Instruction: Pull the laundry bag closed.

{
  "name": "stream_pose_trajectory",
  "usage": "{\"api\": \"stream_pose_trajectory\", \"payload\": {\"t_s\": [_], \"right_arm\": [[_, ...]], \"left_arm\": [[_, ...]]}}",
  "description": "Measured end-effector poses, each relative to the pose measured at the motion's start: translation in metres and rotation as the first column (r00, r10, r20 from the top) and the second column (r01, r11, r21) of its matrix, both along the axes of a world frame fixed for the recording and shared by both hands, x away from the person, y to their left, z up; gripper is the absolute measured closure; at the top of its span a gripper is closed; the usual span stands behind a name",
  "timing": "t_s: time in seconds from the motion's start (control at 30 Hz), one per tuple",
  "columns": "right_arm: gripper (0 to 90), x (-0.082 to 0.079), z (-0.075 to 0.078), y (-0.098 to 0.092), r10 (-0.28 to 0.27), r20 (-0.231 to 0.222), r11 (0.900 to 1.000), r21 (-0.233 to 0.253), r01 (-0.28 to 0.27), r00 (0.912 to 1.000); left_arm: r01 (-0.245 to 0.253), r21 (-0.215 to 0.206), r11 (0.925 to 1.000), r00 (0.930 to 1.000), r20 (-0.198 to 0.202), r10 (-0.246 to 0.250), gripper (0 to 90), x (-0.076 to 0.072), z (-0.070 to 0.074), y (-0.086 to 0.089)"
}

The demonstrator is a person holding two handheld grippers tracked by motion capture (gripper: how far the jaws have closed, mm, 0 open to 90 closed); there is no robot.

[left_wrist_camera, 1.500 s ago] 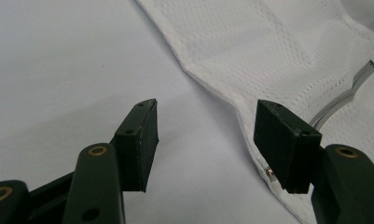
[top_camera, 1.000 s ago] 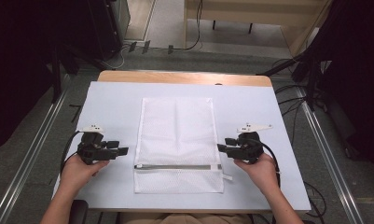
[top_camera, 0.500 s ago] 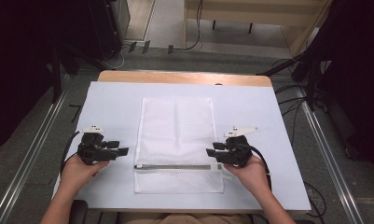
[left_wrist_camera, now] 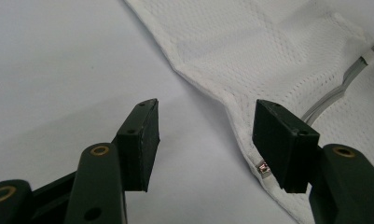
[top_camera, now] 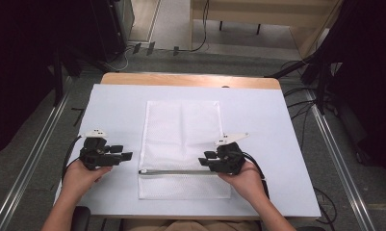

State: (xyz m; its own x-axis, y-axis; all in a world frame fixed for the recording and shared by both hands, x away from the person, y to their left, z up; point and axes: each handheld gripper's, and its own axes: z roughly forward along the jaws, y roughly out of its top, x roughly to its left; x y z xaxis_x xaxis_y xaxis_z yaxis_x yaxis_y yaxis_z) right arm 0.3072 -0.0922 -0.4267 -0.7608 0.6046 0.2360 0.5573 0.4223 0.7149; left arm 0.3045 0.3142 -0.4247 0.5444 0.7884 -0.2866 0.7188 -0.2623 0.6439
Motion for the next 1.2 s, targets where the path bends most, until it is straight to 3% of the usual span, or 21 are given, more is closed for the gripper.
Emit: {"api": "stream_pose_trajectory", "payload": {"t_s": [0.33,0.47,0.63,1.2], "right_arm": [[69.1,-0.003,0.001,0.032,0.07,0.007,0.997,-0.008,-0.07,0.9975],[70.5,-0.003,0.001,0.043,0.089,-0.015,0.996,-0.002,-0.089,0.9959],[72.2,-0.004,-0.003,0.064,0.144,-0.035,0.99,0.007,-0.144,0.9889],[71.7,-0.005,-0.012,0.102,0.218,-0.045,0.976,0.009,-0.218,0.9749]], "left_arm": [[-0.002,-0.004,1.0,1.0,0.004,0.002,42.5,-0.001,0.0,0.001],[-0.006,-0.006,1.0,1.0,0.001,0.006,42.8,-0.002,0.001,0.002],[-0.017,-0.004,0.9998,0.9999,0.002,0.017,42.9,-0.005,0.0,0.005],[-0.04,-0.007,0.9992,0.9992,0.008,0.04,43.0,-0.003,-0.002,0.011]]}}
